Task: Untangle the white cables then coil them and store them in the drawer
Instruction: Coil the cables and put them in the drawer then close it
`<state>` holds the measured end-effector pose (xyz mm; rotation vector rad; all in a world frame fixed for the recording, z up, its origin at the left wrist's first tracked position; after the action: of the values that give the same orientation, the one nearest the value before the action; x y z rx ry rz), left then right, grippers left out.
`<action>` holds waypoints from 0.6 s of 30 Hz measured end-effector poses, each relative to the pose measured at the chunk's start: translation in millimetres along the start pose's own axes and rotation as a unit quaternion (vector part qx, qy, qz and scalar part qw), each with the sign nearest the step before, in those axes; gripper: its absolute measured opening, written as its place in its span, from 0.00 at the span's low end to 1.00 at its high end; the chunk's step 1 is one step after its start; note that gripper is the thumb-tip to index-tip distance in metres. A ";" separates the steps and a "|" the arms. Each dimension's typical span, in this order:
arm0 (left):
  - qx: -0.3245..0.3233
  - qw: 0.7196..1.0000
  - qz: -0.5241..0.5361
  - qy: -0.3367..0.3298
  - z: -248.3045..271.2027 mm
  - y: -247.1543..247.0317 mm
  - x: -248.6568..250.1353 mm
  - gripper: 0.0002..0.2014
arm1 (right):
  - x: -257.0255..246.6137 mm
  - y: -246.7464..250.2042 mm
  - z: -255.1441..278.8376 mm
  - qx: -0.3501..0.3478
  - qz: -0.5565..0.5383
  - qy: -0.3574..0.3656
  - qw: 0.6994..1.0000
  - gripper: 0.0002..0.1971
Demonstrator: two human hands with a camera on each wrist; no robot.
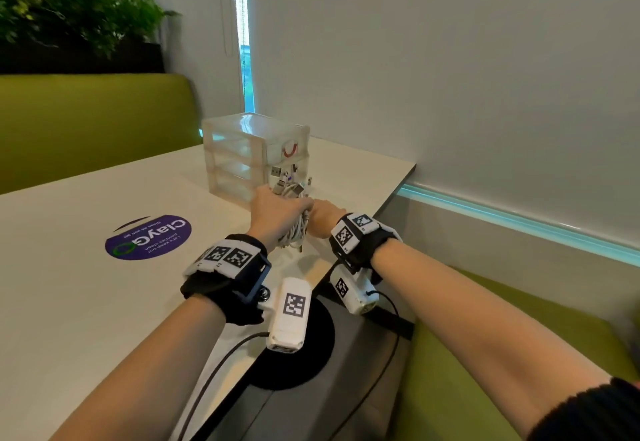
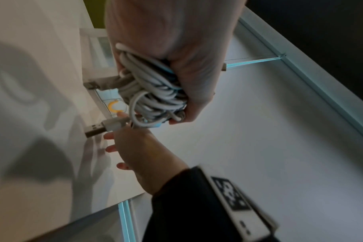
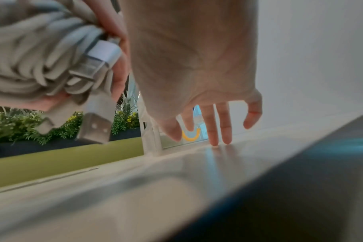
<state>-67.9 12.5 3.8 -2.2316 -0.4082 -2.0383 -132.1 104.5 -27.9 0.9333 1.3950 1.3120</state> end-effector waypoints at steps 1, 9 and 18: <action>0.001 1.000 0.001 0.005 -2.5 0.7 -1.4 0.09 | -3.1 0.2 -3.2 -0.002 0.006 0.003 1.000 0.19; 0.002 0.999 0.013 0.040 -11.7 0.3 -7.7 0.26 | -2.9 -0.6 -3.4 -0.031 0.005 -0.032 0.999 0.27; -0.017 0.999 0.011 0.040 -12.2 1.4 -8.5 0.24 | -3.4 -1.6 -28.1 -0.075 0.037 -0.028 0.996 0.20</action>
<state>-79.9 7.0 -3.1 -2.1551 -0.3437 -2.1312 -158.4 94.2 -30.4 0.9201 1.2126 1.4150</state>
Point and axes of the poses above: each hand's wrist, its own z-axis away from the middle knuckle, its own y-axis out of the back of the hand, x = y × z, the point moved 4 cm from there along -z, towards the middle knuckle, and after that the axes turned 1 degree about x, right-handed, at the moved point
